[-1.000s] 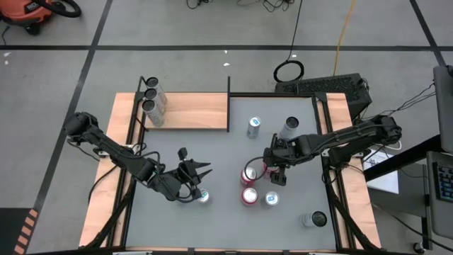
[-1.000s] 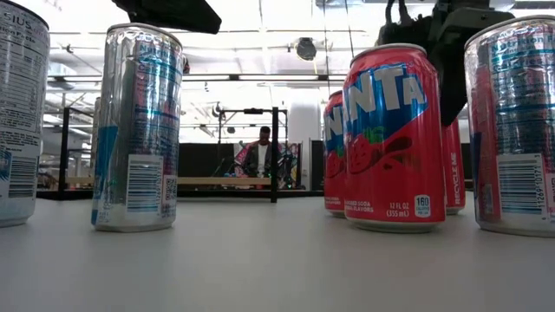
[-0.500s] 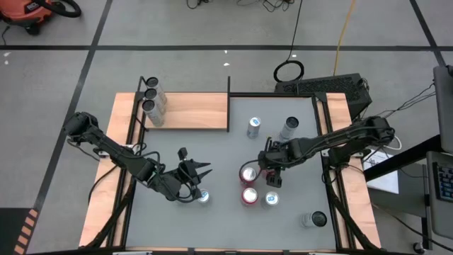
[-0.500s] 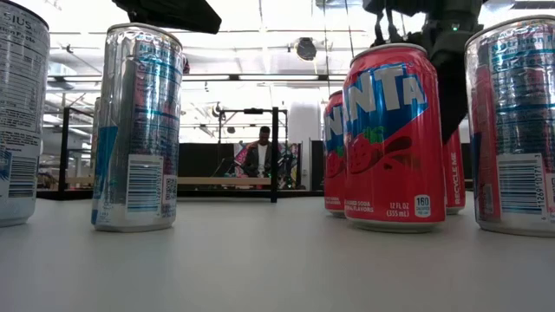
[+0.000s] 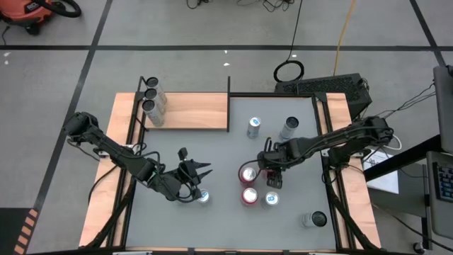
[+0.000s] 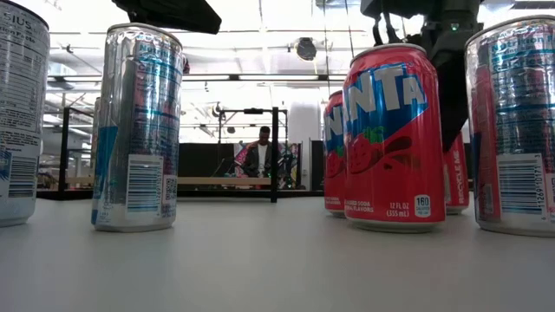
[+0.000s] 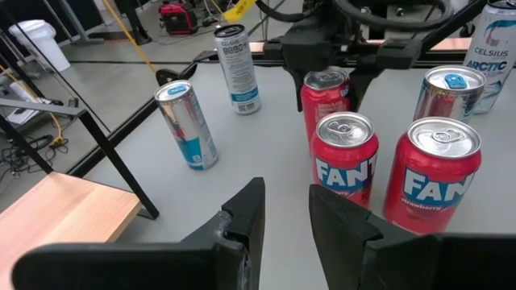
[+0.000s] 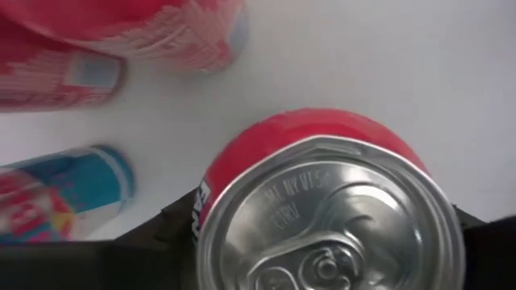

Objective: Place canned beverage on shelf
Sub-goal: Put the top red soda can on the shelf

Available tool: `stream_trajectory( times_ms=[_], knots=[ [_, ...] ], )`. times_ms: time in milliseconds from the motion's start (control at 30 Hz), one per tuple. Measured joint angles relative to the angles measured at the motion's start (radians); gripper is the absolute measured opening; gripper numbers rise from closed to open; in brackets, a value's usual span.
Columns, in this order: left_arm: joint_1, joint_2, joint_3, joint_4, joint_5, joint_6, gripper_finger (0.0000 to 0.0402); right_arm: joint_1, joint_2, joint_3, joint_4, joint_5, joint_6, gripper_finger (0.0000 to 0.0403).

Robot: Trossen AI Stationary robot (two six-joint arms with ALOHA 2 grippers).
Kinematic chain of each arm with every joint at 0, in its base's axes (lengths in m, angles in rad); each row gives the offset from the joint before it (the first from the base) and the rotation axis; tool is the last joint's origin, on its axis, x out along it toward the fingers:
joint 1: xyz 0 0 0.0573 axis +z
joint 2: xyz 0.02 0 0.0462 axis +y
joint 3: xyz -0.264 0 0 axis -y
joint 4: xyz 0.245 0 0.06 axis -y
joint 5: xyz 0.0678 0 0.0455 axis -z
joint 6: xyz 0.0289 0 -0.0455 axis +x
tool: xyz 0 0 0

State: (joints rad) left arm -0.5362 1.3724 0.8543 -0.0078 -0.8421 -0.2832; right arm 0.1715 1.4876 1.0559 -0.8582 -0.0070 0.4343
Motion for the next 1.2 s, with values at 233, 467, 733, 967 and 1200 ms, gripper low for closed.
stream_trajectory(
  times_ms=[233,467,733,967,1200],
  knots=[
    [0.0,0.002,0.0,0.0,0.0,0.001,0.0099,0.001,0.0,0.097,-0.063,0.005,0.021,0.0253],
    [0.033,0.052,0.0,0.039,0.001,0.015,0.0099,0.001,0.0,0.269,-0.225,0.039,0.056,0.0252],
    [0.046,0.129,0.0,0.253,0.008,0.177,0.0109,0.041,-0.001,0.401,-0.186,0.133,0.062,0.0253],
    [0.045,0.181,0.0,0.4,0.011,0.298,0.0199,0.07,-0.001,0.404,0.004,0.196,0.077,0.0253],
    [0.045,0.222,0.0,0.47,-0.021,0.35,0.0312,0.093,-0.001,0.405,0.167,0.289,0.027,0.0253]
  ],
)
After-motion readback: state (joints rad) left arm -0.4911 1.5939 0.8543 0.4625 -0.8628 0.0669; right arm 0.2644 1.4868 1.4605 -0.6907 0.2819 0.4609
